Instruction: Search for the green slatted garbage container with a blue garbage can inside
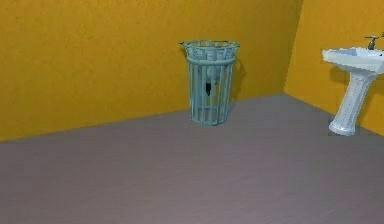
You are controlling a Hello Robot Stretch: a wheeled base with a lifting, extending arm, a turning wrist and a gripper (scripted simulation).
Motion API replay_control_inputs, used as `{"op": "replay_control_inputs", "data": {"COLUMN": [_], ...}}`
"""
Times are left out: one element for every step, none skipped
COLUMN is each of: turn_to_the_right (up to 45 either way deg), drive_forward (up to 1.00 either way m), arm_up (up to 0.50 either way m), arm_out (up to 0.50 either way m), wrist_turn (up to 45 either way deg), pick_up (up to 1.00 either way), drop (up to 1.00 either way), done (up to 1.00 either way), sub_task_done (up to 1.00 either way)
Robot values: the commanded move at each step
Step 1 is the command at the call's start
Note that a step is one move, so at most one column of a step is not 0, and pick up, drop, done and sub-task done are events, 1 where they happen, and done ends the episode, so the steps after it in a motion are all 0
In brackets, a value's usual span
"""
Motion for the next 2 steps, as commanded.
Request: {"op": "replay_control_inputs", "data": {"turn_to_the_right": [3.0,0.0], "drive_forward": [0.00,1.00], "arm_up": [0.00,0.00], "arm_out": [0.00,0.00], "wrist_turn": [0.0,0.0], "pick_up": [0.00,0.00], "drop": [0.00,0.00], "done": [0.00,0.00], "sub_task_done": [0.00,0.00]}}
